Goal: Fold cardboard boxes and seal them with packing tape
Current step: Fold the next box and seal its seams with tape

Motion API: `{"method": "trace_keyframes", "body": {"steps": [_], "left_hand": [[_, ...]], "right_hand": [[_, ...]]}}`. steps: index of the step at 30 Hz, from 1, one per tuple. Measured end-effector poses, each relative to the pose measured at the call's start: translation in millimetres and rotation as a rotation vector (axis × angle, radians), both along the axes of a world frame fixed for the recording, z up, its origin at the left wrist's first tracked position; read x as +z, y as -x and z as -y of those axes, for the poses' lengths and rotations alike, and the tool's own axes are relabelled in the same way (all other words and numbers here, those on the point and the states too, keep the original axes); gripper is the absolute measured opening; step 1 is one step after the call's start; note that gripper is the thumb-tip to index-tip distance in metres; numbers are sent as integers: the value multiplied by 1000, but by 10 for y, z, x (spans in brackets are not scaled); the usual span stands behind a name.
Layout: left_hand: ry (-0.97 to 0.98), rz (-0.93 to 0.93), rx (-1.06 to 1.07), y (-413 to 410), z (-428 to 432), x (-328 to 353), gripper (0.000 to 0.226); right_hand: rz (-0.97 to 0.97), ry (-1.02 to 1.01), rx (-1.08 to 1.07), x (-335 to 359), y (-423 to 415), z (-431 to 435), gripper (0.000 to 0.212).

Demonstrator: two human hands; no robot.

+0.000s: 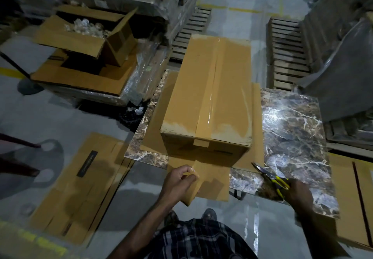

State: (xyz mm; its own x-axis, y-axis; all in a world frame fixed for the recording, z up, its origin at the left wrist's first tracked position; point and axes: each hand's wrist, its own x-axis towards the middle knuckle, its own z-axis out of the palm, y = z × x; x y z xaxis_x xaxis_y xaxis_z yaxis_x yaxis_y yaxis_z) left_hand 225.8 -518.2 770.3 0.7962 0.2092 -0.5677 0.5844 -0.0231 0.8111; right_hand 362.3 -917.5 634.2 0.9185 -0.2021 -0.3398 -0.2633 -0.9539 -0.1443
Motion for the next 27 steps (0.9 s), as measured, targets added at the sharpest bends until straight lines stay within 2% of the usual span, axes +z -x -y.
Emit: {"method": "trace_keyframes", "body": {"steps": [6,8,10,12,14,16,18,21,27], "left_hand": [[-49,8,29,-10,58,96,17],[-45,3,39,0,56,98,17],[-42,3,39,4,47,81,16],[-58,6,45,10,39,68,16],[-71,11,41,8,40,67,16],[-44,5,45,-8,54,86,12],[-5,4,60,-24,60,90,10],[26,17,70,-23,58,96,12],[16,20,98,32,9,56,18]], "right_hand": [[-121,-26,-60,-86,-131,-12,27],[60,-67,-165,170,-173,-154,27],[402,-217,-221,594,-183,-487,32],[704,-450,-37,1082,-157,-966,25],[860,-539,321,1436,-124,-1439,23],[890,-481,669,1635,-119,-1875,29],[819,-361,893,1624,-191,-2190,38],[724,-245,982,1415,-302,-2374,48],[880,-252,998,1220,-353,-2397,39]]}}
